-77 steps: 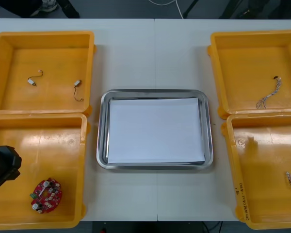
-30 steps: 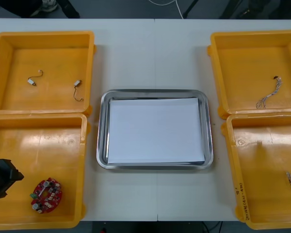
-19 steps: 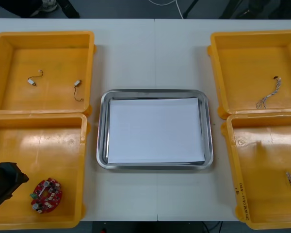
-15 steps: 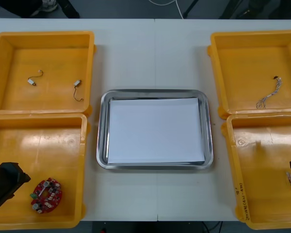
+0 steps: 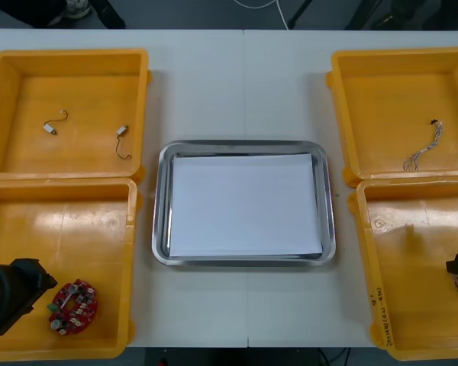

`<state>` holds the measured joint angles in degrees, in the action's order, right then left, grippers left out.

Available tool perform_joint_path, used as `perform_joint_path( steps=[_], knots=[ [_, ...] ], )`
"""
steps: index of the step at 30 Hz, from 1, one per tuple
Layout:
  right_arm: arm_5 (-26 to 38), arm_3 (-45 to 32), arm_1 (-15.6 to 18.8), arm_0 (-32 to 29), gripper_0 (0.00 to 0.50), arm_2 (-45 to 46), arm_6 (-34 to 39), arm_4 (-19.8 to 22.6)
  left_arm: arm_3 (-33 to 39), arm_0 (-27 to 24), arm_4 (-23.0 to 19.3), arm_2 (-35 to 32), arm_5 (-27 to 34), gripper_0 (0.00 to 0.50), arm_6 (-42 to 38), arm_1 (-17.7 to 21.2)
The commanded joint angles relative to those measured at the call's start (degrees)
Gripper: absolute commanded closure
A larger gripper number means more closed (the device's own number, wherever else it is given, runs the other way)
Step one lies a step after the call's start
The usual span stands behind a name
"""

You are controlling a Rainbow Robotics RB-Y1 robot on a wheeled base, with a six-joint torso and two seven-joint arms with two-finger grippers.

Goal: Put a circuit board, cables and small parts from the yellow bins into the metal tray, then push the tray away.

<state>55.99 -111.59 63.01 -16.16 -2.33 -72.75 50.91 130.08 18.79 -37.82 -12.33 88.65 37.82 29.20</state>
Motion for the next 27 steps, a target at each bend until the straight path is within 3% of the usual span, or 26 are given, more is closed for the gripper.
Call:
perform_joint_path(
  steps=[1,22,25,27],
  knots=[
    [-2.6,1.4,-0.6,-0.6,0.0,-2.2,1.5,-0.3,-0.9,2.7,1.3,1.6,-2.3,0.0,4.3,1.6],
    [-8.2,3.7,-0.8,-0.7,0.0,-6.3,1.7,-1.8,-3.7,4.5,3.5,4.6,-7.9,0.0,5.2,1.6],
    [-8.2,3.7,-0.8,-0.7,0.067,-6.3,1.7,-2.0,-3.9,4.8,3.6,4.8,-8.0,0.0,5.2,1.6],
    [-8.2,3.7,-0.8,-0.7,0.144,-6.4,1.7,-2.0,-3.9,5.0,3.8,5.0,-8.1,0.0,5.2,1.6]
  ],
)
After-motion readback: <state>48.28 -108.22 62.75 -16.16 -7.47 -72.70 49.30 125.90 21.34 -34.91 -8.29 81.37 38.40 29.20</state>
